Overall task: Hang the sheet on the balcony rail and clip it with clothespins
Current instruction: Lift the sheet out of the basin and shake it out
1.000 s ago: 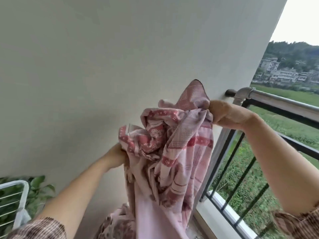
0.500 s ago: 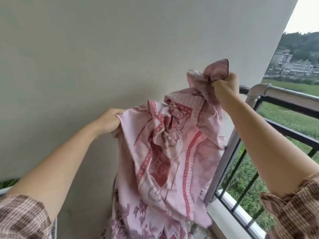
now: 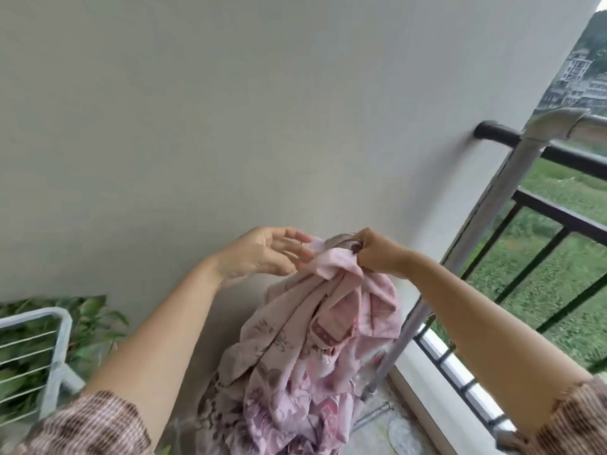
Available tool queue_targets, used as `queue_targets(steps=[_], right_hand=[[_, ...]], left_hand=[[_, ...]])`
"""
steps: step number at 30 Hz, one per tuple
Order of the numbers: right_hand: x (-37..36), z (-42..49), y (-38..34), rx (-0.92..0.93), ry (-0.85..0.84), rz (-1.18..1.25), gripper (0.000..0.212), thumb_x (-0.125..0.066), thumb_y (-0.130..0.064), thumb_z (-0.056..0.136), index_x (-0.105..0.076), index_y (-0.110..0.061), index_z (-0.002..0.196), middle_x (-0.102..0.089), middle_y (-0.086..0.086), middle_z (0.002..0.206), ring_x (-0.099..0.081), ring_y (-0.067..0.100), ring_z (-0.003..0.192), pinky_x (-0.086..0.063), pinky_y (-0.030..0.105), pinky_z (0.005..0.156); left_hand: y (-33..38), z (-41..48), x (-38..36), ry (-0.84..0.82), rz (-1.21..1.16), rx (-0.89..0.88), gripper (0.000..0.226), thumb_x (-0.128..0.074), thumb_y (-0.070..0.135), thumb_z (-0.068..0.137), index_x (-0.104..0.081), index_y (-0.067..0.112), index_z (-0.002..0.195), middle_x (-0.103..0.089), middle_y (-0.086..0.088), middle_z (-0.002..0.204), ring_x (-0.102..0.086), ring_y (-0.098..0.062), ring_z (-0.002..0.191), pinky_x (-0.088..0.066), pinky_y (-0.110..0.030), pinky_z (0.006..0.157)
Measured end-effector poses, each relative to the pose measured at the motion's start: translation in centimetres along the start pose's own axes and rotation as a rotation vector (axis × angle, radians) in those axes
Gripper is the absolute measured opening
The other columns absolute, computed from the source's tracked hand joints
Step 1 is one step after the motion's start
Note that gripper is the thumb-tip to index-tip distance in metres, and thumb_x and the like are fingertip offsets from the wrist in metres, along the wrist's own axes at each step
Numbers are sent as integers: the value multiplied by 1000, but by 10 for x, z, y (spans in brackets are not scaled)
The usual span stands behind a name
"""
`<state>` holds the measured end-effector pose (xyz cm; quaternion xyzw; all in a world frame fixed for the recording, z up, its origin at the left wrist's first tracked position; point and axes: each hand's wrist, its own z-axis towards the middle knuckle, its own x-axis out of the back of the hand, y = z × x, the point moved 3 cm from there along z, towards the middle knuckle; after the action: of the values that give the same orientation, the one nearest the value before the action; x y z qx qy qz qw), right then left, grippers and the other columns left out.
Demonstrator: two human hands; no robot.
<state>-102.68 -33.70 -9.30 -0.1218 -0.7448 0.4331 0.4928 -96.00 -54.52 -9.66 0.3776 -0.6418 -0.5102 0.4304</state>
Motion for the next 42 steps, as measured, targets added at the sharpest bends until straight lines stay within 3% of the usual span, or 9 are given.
queue_targets(steps=[6,10,16,20,23,29,33,38,42], right_hand=[[-8,-31,48,-109,-258,-3,46,-31,25,68,-71,3,75,-72,2,75,-65,6,74,-52,22,67],[-9,-47,65,-127,-342,2,34,-40,16,63,-71,3,69,-64,34,84,-57,25,77,-48,43,72],[-3,-74,71,-139,-507,71,40,-39,19,64,-69,-6,62,-57,27,75,-48,29,75,-38,50,68],[15,-82,81,-232,-528,-86,41,-35,16,67,-68,-8,61,-61,17,71,-51,27,68,-39,45,67],[32,-77,102,-410,-356,-443,27,-34,4,72,-59,-3,63,-56,17,63,-42,20,54,-34,32,53],[-21,-41,66,-156,-106,-82,86,-66,4,70,-33,-36,140,-55,-6,82,-50,3,55,-42,17,53],[-51,-14,50,-103,-211,-304,11,-62,-7,73,-62,-14,82,-63,-3,71,-58,17,69,-52,24,62],[-47,-41,66,-20,-347,-375,17,-52,-3,79,-57,-5,63,-62,13,65,-45,12,63,-42,30,60],[-52,-55,61,50,-371,-318,42,-54,1,81,-67,-35,64,-71,12,77,-57,19,65,-52,41,70]], left_hand=[[-161,6,-25,263,313,348,46,-42,-9,90,-51,6,132,-54,0,124,-53,-13,107,-39,-2,72],[-242,15,-50,130,596,433,72,-47,12,86,-22,57,137,-39,-6,148,-42,-26,132,-37,-31,106],[-221,54,-91,83,798,88,39,-49,25,91,-53,31,129,-41,4,142,-36,-23,135,-30,-37,109],[-205,48,-83,20,849,246,23,-52,7,80,-67,20,69,-70,-7,88,-64,-25,84,-38,-26,61],[-165,38,-47,216,717,234,25,-54,6,77,-70,20,64,-71,-14,76,-67,-28,79,-35,-27,56],[-33,18,-65,183,183,-156,25,-60,4,86,-77,21,91,-74,14,79,-68,2,74,-55,-19,70],[0,7,-78,93,76,-191,24,-60,-3,86,-74,13,98,-75,4,95,-69,-6,90,-52,-18,83],[-66,-13,-21,145,241,83,51,-46,-18,81,-64,21,109,-67,5,115,-61,-17,114,-47,-15,83],[-130,-15,-56,-50,543,319,71,-66,9,82,-33,21,144,-45,5,130,-48,-11,116,-35,-12,84]])
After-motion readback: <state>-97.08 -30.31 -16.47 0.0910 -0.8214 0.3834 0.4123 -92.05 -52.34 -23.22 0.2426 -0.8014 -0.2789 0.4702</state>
